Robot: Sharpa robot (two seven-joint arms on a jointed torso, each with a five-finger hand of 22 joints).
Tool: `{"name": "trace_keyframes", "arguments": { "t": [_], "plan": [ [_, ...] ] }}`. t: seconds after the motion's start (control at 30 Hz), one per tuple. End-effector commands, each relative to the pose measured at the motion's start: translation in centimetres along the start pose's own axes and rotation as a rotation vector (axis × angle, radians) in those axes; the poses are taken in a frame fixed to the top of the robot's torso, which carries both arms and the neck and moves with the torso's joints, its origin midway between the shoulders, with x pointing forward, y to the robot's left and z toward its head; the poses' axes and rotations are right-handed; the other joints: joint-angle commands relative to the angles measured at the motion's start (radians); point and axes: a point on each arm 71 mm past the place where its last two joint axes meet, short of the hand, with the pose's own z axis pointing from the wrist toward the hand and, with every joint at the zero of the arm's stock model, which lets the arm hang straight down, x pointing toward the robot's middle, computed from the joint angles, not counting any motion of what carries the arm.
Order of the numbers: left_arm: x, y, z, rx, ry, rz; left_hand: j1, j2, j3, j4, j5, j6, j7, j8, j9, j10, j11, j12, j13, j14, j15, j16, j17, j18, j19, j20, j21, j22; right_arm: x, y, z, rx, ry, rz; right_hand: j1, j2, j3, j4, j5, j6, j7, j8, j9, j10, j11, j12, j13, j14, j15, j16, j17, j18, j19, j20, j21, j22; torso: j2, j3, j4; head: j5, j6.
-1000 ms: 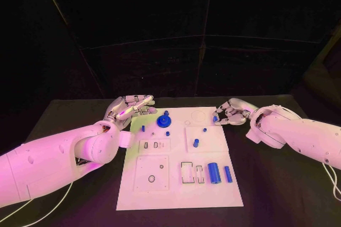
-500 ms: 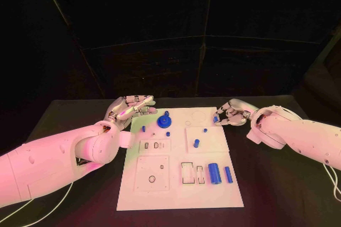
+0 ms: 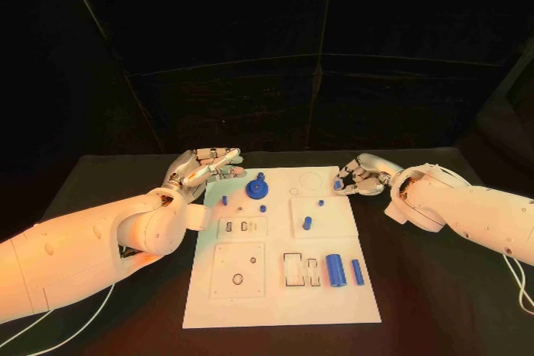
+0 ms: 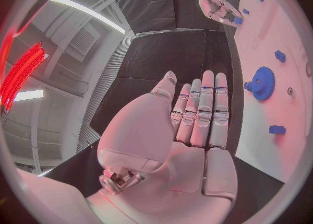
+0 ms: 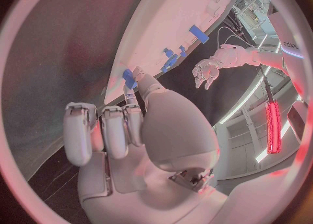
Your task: Assemble the parts on the task board
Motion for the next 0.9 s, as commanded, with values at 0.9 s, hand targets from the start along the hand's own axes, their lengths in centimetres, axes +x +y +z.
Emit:
{"name": "trace_keyframes", "arguments": {
  "t": [0.9],
  "plan": [
    [-0.1, -0.2, 0.0, 0.007, 0.006, 0.002, 0.015, 0.001, 0.003, -0.009, 0.001, 0.009, -0.002, -0.005, -0.001, 0.006, -0.002, -0.008, -0.001, 0.009, -0.001, -0.004, 0.002, 0.015, 0.005, 0.001, -0.005, -0.002, -0.1, 3.3, -1.4, -0.049, -0.141, -0.031, -0.008, 0.05, 0.059, -0.001, -0.029, 0.061, -0.024, 0.021, 0.001, 0.014, -0.028, 0.003, 0.143, 0.078, -0.026, 0.006, 0.146, -0.018, 0.034, -0.025, 0.003, 0.129, -0.006, -0.003, -0.0033, -0.004, 0.008]
  ]
}}
